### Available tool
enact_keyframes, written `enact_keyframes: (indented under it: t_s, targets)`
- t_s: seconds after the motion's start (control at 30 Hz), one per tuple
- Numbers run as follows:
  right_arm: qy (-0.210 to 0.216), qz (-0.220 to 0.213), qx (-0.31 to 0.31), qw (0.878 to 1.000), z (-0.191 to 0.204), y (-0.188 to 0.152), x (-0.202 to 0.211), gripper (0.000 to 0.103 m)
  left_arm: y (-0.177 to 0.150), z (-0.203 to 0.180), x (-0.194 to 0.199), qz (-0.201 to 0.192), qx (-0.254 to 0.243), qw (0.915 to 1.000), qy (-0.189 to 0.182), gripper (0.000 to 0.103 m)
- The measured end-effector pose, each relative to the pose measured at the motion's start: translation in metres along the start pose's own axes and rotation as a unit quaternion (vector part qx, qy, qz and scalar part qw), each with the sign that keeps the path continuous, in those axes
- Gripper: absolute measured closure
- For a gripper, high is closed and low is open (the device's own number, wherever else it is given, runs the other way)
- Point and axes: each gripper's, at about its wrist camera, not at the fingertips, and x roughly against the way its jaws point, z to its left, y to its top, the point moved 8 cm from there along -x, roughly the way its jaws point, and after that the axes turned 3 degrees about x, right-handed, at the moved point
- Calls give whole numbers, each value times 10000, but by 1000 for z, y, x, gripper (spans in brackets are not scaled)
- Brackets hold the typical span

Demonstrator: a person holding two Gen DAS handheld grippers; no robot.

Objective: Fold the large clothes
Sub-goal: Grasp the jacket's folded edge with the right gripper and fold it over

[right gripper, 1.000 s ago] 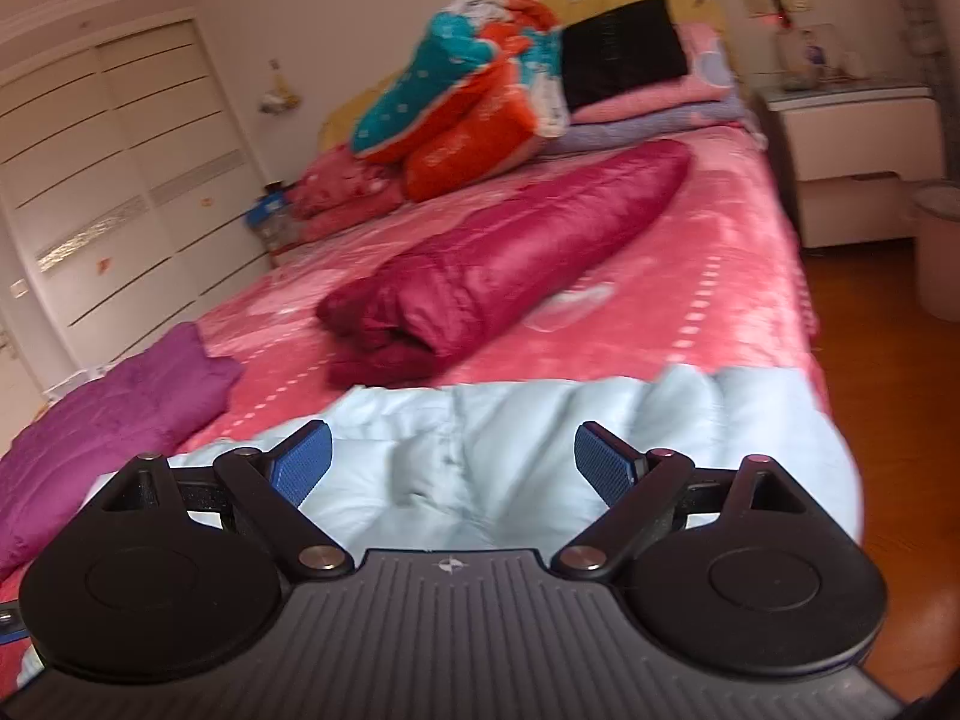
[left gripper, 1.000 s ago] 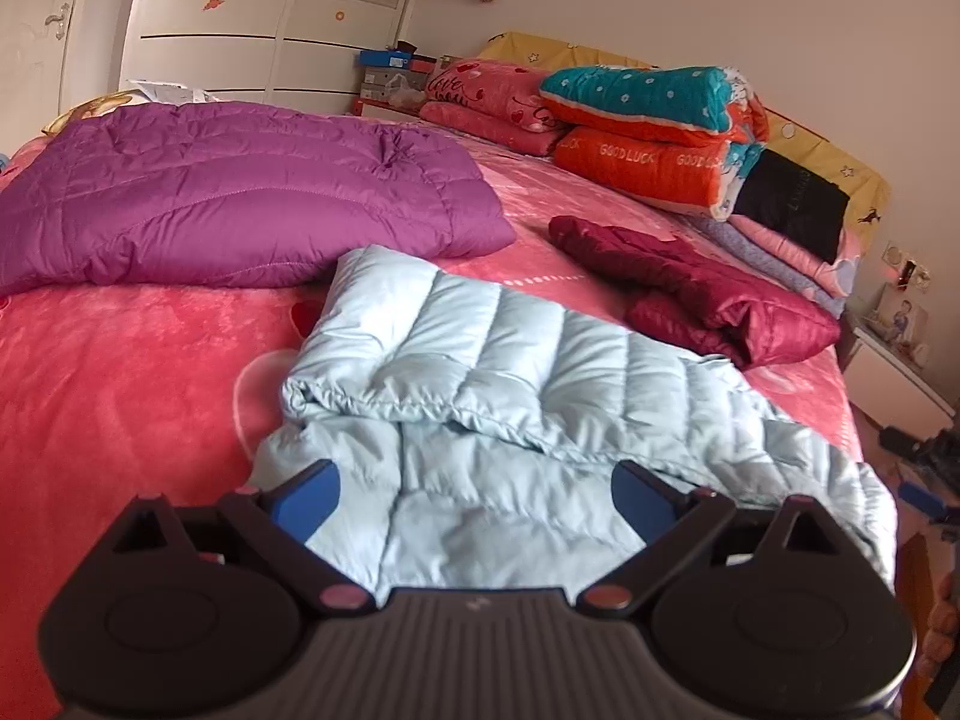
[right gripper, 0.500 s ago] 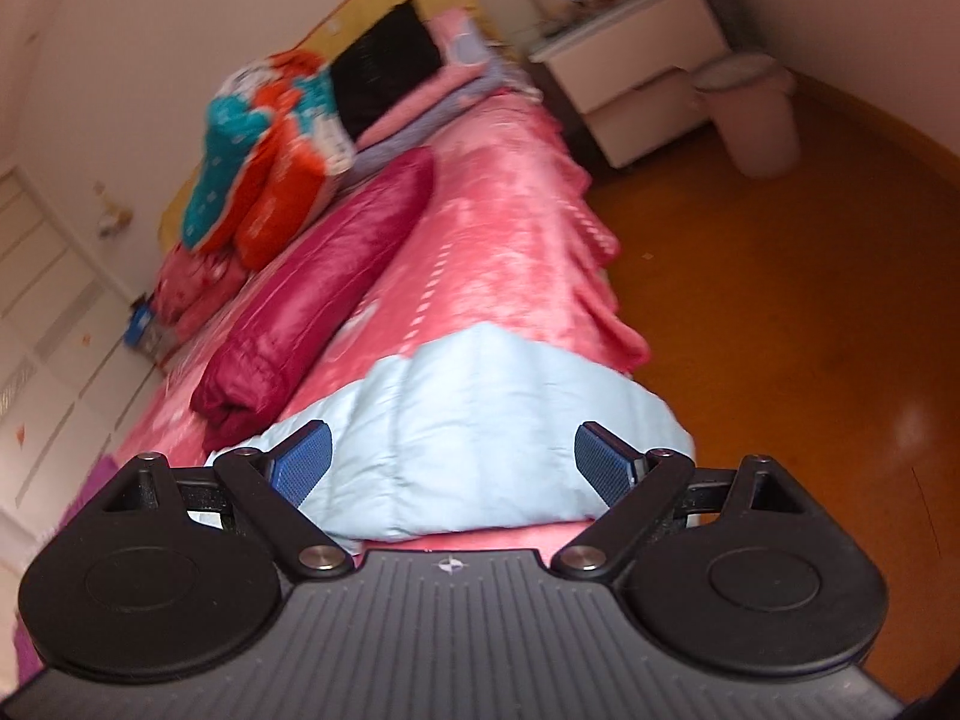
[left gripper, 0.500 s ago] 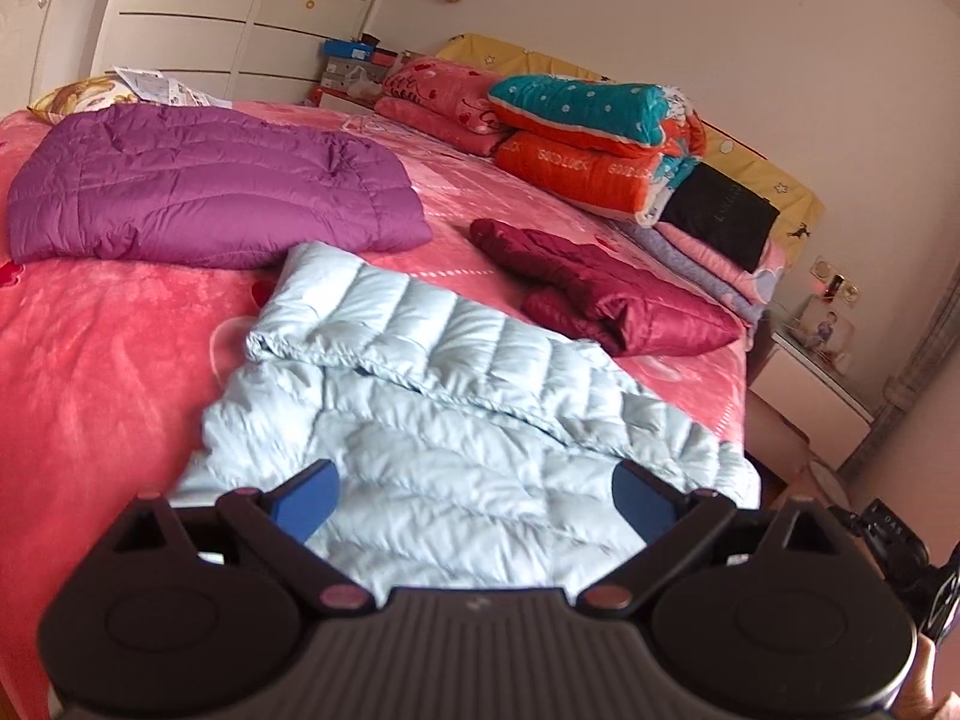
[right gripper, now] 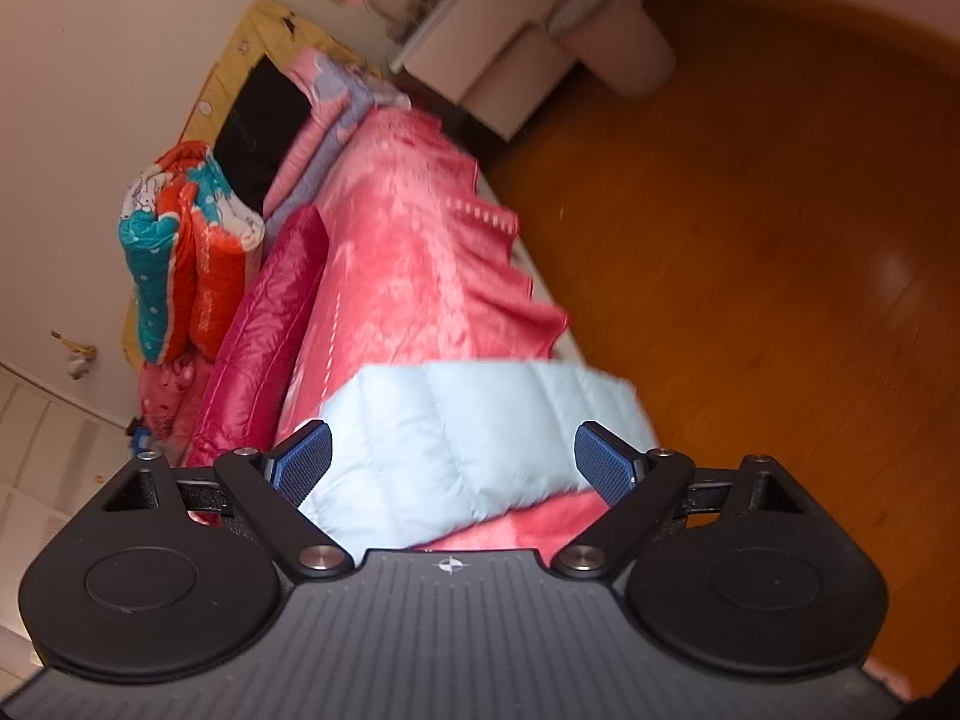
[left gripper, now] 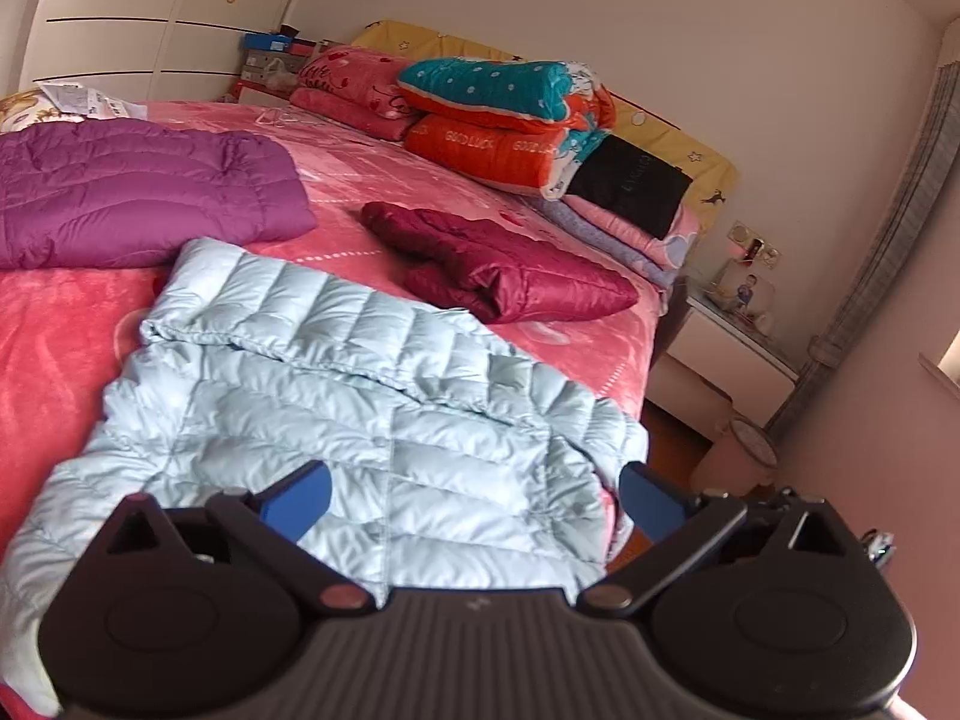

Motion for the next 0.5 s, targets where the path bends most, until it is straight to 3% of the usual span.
enact_keyframes:
  t_s: [0.1,0.23,0.5]
  targets:
    - [193,471,-295,9983,-5,-15,-19,0,-1,-14,-2,37,-53,10000,-47,2]
    - [597,1043,-1400,9828,-23,-36,-42,0,0,-28,-6,39,-142,9999,-57,1]
    - [1079,992,-3534,9239,-60,-65,-82,0,0,-37,-28,148,-198,9997,34,1]
